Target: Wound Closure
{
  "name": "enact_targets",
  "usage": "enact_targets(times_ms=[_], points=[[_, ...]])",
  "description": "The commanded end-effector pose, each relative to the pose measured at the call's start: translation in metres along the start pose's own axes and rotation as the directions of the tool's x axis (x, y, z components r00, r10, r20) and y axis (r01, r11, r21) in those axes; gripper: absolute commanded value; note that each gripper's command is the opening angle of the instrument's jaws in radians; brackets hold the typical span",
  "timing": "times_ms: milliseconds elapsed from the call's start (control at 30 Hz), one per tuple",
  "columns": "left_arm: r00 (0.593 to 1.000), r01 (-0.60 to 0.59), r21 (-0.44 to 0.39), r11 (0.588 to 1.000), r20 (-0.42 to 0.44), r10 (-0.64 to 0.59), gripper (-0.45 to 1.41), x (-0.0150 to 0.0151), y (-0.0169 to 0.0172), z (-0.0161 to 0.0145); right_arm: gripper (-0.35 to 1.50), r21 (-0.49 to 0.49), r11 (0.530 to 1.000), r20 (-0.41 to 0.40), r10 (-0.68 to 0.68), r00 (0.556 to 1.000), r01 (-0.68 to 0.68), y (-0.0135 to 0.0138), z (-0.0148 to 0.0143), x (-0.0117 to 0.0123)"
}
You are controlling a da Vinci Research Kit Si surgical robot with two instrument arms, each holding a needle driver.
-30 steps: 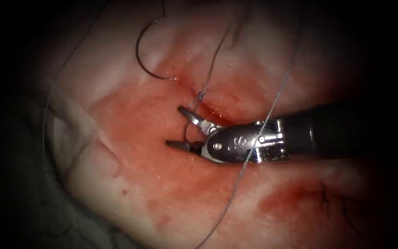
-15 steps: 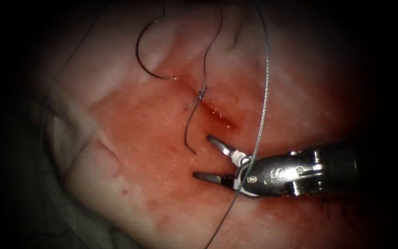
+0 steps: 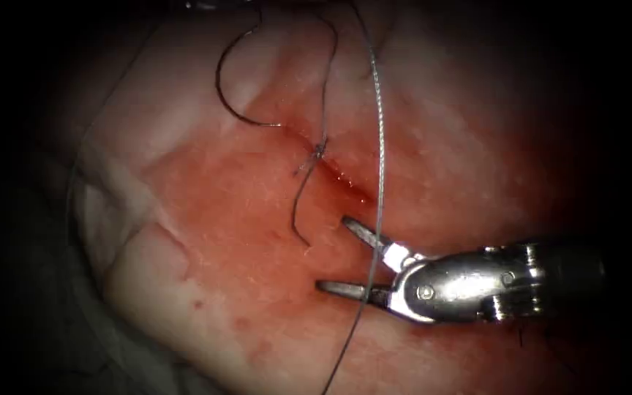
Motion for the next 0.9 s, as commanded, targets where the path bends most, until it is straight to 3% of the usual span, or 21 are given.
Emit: enact_targets(times_ms=[33,367,567,900], points=[[1.0,-0.002,-0.002,1.0,0.001,0.002,-0.45,0.0001,0.0001,0.0003,1.31,-0.009,1.0,0.011,0.007,1.0,-0.007,0.0007,0.0007,-0.0003],[1.0,-0.027,0.002,1.0,-0.014,0.027,-0.45,0.0071,0.0004,-0.0024,1.26,-0.071,0.972,0.001,0.226,0.974,-0.225,0.0074,0.0056,-0.0024],[0.999,-0.031,0.005,0.999,-0.009,0.031,-0.45,0.0091,0.0014,-0.0025,1.38,-0.075,0.965,0.005,0.251,0.968,-0.25,0.0084,0.0089,-0.0042],[0.999,-0.04,0.0,0.999,-0.013,0.04,-0.45,0.0092,0.0021,-0.0024,1.31,-0.049,0.965,0.001,0.257,0.966,-0.256,0.0085,0.0124,-0.004]])
